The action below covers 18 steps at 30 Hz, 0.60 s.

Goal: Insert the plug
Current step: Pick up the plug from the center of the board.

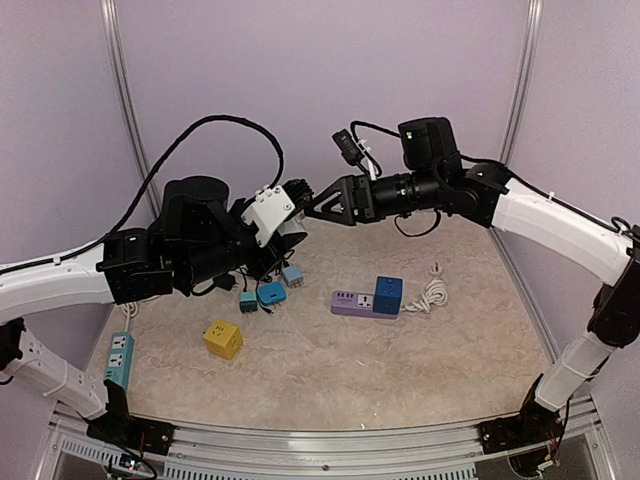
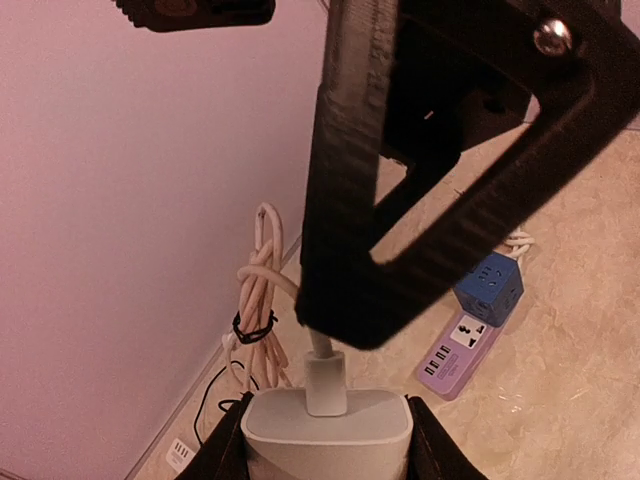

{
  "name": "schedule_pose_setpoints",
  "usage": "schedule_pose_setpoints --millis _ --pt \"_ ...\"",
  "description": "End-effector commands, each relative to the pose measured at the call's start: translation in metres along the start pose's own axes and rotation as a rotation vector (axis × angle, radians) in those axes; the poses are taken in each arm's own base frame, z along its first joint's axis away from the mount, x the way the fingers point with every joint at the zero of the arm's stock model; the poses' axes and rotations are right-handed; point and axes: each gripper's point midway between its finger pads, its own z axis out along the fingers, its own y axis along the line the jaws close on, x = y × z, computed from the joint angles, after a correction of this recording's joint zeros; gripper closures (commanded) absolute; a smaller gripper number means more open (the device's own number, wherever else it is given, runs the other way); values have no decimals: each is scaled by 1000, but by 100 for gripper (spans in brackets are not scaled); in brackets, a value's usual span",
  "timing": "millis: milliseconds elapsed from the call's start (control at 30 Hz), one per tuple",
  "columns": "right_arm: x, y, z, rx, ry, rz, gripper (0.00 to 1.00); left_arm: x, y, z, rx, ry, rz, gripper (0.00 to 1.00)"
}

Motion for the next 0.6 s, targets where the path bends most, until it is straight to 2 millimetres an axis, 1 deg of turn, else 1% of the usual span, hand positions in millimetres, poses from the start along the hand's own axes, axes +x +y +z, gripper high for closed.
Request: schedule_pose_setpoints --millis 0,100,233,300,400,500,533,567 --pt "13 15 17 -76 48 21 18 -15 0 3 -32 -71 14 100" --pt "17 18 26 -95 70 22 24 -16 -2 5 -53 -68 21 100" --pt "23 12 37 -89 90 26 28 -13 -2 10 -76 -55 26 100" --pt "22 11 40 -93 90 21 34 -13 -4 12 -68 -55 31 100" --pt "21 10 44 -97 95 14 52 -9 -6 14 -68 -44 36 100" --pt "29 5 49 -95 129 17 70 -6 -6 14 -74 -35 39 100" --pt "30 5 50 -98 138 17 80 -6 -6 14 -75 -34 40 100" --pt "32 6 51 -104 147 13 89 -10 -3 13 -88 -52 27 100"
